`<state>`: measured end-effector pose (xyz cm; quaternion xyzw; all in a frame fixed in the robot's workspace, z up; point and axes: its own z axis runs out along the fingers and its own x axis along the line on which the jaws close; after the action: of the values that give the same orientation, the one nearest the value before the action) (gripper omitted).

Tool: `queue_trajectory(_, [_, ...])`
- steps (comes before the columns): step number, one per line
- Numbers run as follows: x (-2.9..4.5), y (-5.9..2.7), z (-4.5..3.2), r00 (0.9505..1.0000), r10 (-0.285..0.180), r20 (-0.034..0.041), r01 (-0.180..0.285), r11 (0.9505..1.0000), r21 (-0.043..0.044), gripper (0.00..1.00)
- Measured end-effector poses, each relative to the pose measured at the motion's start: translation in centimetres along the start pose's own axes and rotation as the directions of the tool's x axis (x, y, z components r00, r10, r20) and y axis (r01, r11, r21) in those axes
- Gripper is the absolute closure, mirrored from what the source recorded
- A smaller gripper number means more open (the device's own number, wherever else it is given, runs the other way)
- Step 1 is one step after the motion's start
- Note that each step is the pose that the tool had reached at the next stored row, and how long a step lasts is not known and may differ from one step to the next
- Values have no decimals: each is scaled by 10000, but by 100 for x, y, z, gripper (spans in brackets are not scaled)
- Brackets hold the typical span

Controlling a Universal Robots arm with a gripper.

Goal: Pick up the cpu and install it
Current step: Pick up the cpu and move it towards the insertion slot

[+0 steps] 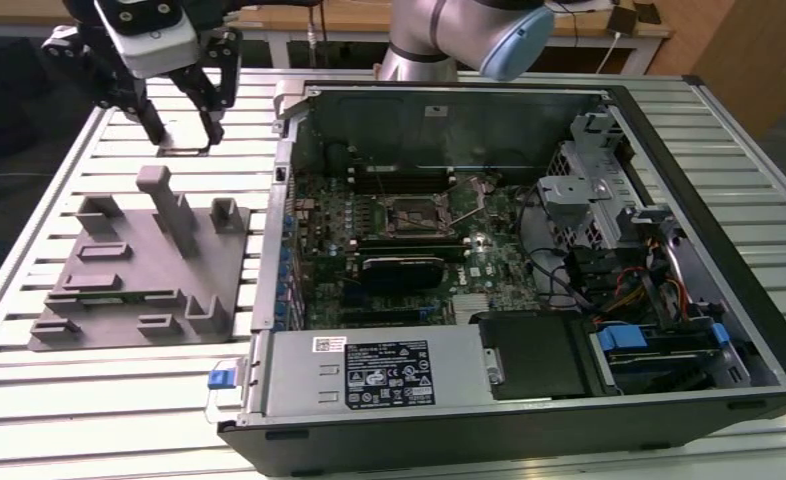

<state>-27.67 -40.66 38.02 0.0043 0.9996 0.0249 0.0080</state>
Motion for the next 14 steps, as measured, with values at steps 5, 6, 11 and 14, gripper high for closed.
queue_trajectory(5, [-157,1,3,10000,1,-2,-1,10000,-1,46])
queue_trajectory(6, [-192,2,3,10000,1,-4,-1,10000,0,46])
queue_trajectory(11, [-358,3,6,10000,1,-5,-1,10000,-1,46])
queue_trajectory(14, [-468,4,8,10000,0,-8,0,10000,0,46])
